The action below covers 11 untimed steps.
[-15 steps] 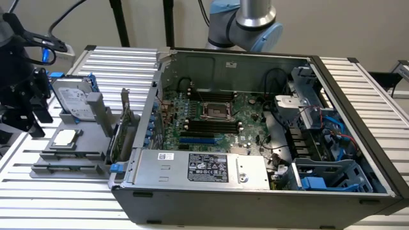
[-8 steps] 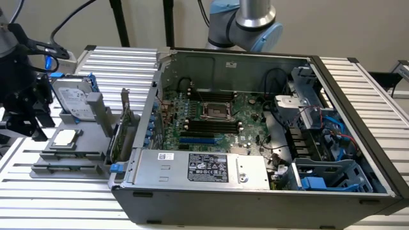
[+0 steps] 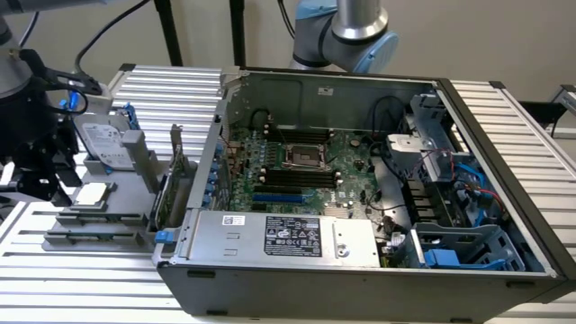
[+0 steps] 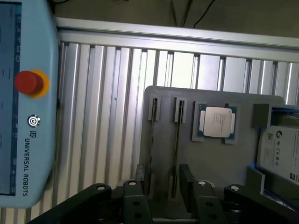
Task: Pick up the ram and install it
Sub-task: 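Pick up the ram and move it above insertion slot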
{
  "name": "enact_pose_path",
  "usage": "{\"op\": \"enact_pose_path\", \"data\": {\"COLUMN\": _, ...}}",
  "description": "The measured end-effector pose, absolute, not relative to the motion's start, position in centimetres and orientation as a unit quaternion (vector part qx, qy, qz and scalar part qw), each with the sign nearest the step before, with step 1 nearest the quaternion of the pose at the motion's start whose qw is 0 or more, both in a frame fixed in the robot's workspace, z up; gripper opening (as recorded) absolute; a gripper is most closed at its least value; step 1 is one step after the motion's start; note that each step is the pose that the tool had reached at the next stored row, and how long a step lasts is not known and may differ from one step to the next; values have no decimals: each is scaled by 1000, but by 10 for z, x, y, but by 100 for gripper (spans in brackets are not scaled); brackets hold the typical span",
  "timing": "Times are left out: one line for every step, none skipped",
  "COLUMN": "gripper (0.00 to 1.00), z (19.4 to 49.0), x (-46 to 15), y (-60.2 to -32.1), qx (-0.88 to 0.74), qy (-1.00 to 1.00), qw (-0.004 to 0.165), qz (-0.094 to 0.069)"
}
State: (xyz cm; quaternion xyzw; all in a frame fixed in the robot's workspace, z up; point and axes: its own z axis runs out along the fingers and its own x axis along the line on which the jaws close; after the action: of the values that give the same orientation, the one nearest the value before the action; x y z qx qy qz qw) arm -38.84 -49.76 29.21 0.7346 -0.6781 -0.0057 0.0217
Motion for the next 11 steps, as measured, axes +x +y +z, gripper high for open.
{"op": "enact_pose_path", "data": {"gripper": 42, "z": 290, "x": -388, "y": -498, "qx": 735, "qy": -678, "qw": 21, "qz": -5}}
{"op": "enact_pose_path", "data": {"gripper": 42, "z": 288, "x": -388, "y": -498, "qx": 735, "qy": -678, "qw": 21, "qz": -5}}
{"op": "enact_pose_path", "data": {"gripper": 42, "z": 287, "x": -388, "y": -498, "qx": 735, "qy": -678, "qw": 21, "qz": -5}}
{"op": "enact_pose_path", "data": {"gripper": 42, "z": 285, "x": -388, "y": -499, "qx": 735, "qy": -678, "qw": 21, "qz": -5}}
{"op": "enact_pose_path", "data": {"gripper": 42, "z": 283, "x": -388, "y": -499, "qx": 735, "qy": -678, "qw": 21, "qz": -4}}
{"op": "enact_pose_path", "data": {"gripper": 42, "z": 281, "x": -388, "y": -499, "qx": 735, "qy": -678, "qw": 20, "qz": -4}}
{"op": "enact_pose_path", "data": {"gripper": 42, "z": 279, "x": -388, "y": -499, "qx": 735, "qy": -678, "qw": 20, "qz": -4}}
{"op": "enact_pose_path", "data": {"gripper": 42, "z": 277, "x": -388, "y": -499, "qx": 735, "qy": -678, "qw": 20, "qz": -4}}
{"op": "enact_pose_path", "data": {"gripper": 42, "z": 276, "x": -388, "y": -499, "qx": 735, "qy": -678, "qw": 20, "qz": -4}}
{"op": "enact_pose_path", "data": {"gripper": 42, "z": 274, "x": -388, "y": -499, "qx": 735, "qy": -678, "qw": 20, "qz": -3}}
{"op": "enact_pose_path", "data": {"gripper": 42, "z": 272, "x": -388, "y": -499, "qx": 735, "qy": -678, "qw": 19, "qz": -3}}
